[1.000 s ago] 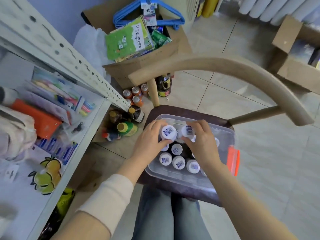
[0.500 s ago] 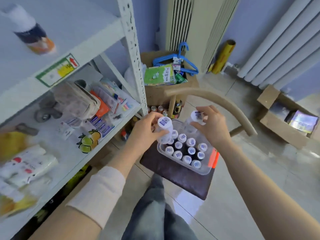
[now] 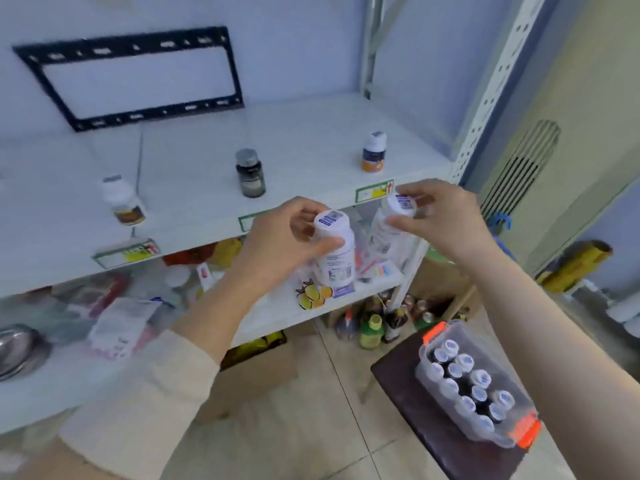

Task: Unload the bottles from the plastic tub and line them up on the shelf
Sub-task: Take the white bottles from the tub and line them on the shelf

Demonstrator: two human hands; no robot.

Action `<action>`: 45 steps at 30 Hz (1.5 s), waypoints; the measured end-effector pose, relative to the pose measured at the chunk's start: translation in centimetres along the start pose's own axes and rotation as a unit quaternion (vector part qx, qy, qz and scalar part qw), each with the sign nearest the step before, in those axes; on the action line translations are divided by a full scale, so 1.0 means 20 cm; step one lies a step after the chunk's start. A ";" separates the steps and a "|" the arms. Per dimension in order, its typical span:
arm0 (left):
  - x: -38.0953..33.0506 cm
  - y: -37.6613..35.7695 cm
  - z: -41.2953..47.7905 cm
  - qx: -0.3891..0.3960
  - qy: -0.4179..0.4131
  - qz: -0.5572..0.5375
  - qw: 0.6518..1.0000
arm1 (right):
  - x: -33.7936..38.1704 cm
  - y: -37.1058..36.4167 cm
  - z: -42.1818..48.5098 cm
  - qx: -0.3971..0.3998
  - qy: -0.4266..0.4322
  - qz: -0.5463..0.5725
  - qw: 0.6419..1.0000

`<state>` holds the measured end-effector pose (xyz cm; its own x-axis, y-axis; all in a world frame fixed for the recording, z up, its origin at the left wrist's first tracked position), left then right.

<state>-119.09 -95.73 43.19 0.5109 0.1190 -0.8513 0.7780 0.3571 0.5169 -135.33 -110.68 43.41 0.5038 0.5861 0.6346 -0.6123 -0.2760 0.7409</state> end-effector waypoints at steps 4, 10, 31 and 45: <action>0.04 0.50 -0.21 -0.066 -0.009 0.037 0.997 | 0.51 -0.18 0.09 0.036 0.048 0.030 0.998; 0.24 1.16 -0.50 -0.143 0.015 0.065 0.987 | 1.18 -0.56 0.19 0.072 0.101 0.065 0.990; 0.90 2.59 -0.12 -0.316 0.076 0.111 0.939 | 2.35 -1.56 1.22 0.164 0.252 0.087 0.950; 1.65 3.23 0.53 -0.280 0.064 0.123 0.950 | 2.56 -2.25 1.72 0.148 0.204 0.018 0.968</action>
<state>-48.08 -78.62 49.53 0.5750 0.3620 -0.7337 0.3056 0.7369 0.6030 -61.00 -94.43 50.18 0.1662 0.8076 0.5658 -0.3929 -0.4721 0.7892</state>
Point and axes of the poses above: each hand's wrist, its own z-axis towards the middle knuckle, its own y-axis out of the back of the hand, x = y × z, the point moved 1 cm from there along z, towards the middle knuckle, and after that the axes turned 5 degrees about x, right-handed, at the moved point
